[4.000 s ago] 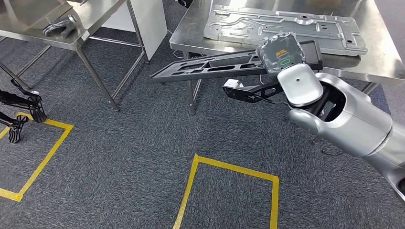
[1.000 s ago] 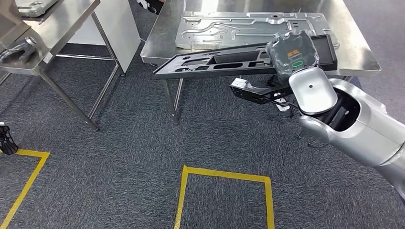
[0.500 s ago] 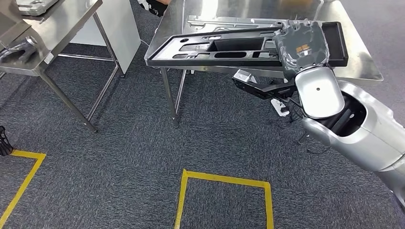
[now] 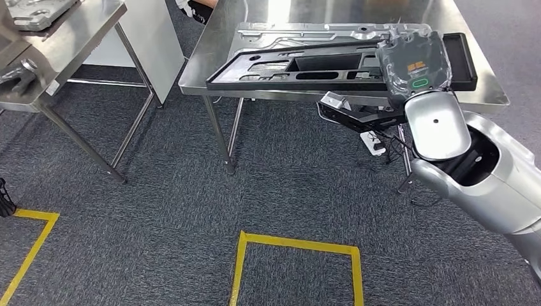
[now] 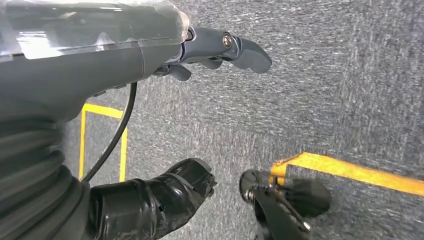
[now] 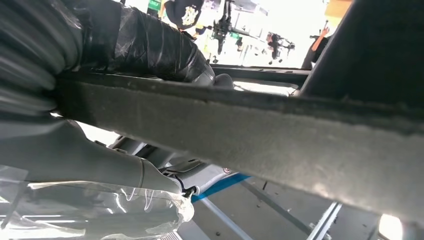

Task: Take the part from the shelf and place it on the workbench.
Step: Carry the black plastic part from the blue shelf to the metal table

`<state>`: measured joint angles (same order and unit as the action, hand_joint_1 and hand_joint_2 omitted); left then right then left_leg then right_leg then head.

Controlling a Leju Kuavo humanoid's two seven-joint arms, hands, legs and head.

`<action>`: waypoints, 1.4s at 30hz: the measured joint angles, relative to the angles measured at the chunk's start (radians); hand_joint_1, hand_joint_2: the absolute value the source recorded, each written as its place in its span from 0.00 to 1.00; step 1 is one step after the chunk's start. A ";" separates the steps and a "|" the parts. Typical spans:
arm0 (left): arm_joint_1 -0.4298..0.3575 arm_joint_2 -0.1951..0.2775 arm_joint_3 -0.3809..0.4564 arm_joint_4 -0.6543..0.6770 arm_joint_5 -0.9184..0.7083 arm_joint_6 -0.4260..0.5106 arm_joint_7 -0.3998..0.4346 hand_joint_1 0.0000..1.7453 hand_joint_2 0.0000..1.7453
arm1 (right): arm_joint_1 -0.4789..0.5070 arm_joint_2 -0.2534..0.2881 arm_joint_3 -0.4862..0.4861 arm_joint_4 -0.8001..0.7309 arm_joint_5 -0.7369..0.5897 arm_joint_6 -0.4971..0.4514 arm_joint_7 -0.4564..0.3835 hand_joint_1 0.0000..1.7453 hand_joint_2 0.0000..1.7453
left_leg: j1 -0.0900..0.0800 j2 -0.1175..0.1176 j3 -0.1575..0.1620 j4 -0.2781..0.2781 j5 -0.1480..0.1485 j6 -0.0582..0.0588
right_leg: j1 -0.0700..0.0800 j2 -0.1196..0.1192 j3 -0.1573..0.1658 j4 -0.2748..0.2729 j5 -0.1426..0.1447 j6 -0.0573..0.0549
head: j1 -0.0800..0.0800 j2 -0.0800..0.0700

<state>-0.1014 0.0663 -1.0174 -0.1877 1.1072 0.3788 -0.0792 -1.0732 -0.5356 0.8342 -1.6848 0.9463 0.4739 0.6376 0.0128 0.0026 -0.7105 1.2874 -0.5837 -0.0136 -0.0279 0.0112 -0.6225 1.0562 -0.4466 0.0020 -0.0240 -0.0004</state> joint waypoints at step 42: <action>-0.001 0.001 -0.005 0.000 -0.014 -0.003 0.008 0.00 1.00 | 0.063 -0.015 -0.072 -0.061 0.106 -0.017 -0.002 1.00 1.00 | -0.010 -0.001 0.095 -0.278 0.160 0.048 | 0.003 -0.002 0.035 0.036 -0.073 0.038 | -0.004 0.000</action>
<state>-0.1020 0.0670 -1.0220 -0.1877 1.0936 0.3761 -0.0710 -1.0099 -0.5510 0.7626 -1.7453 1.0525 0.4564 0.6359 0.0031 0.0012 -0.6158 1.0090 -0.4242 0.0346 -0.0250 0.0092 -0.5875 1.0921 -0.5197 0.0403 -0.0282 -0.0003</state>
